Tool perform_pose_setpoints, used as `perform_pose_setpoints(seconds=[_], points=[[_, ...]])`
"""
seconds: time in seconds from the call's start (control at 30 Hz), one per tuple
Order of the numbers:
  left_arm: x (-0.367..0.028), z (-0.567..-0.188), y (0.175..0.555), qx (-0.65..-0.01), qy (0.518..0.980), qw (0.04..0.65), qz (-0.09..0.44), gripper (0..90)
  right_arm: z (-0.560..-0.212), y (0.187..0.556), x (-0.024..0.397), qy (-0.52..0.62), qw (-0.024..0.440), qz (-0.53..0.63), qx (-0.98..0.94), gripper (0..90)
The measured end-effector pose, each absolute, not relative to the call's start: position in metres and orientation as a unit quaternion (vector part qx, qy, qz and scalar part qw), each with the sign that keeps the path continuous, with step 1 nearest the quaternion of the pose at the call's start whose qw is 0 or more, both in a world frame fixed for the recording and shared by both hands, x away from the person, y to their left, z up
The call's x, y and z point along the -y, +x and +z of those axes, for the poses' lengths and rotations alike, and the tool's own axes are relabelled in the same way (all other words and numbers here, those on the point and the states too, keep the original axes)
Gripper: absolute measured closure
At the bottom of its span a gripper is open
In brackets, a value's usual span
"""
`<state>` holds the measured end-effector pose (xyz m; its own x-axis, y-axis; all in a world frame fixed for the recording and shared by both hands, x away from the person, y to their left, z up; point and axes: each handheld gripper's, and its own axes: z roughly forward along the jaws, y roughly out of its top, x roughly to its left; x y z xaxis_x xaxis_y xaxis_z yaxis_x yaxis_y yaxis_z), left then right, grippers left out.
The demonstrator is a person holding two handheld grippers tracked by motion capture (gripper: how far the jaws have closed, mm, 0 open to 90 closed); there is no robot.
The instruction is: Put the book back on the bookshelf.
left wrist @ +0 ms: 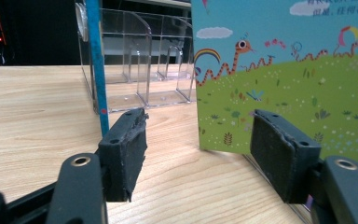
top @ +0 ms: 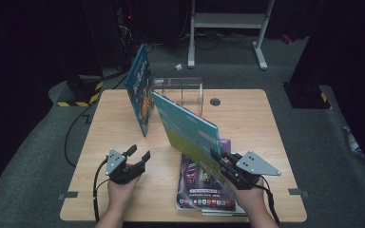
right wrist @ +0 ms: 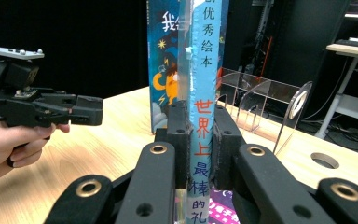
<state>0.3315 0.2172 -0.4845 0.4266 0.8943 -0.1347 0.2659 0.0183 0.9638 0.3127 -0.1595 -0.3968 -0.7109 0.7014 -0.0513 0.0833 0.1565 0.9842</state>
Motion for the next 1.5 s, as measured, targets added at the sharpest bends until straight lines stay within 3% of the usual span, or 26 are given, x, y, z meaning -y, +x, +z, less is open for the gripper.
perform_pose_setpoints(seconds=[0.37, 0.83, 1.03, 1.5], points=[[-0.217, -0.486, 0.324, -0.441, 0.661, 0.54, 0.278, 32.4, -0.396, 0.314, 0.156, 0.304, 0.264, 0.589, -0.701, 81.0], [-0.21, -0.488, 0.322, -0.434, 0.661, 0.548, 0.273, 20.6, -0.396, 0.316, 0.156, 0.319, 0.26, 0.591, -0.694, 80.8], [-0.189, -0.463, 0.322, -0.412, 0.665, 0.571, 0.249, 17.0, -0.397, 0.313, 0.15, 0.336, 0.261, 0.59, -0.686, 80.7], [-0.147, -0.41, 0.321, -0.358, 0.658, 0.612, 0.251, 15.0, -0.404, 0.304, 0.134, 0.339, 0.277, 0.596, -0.673, 80.6]])
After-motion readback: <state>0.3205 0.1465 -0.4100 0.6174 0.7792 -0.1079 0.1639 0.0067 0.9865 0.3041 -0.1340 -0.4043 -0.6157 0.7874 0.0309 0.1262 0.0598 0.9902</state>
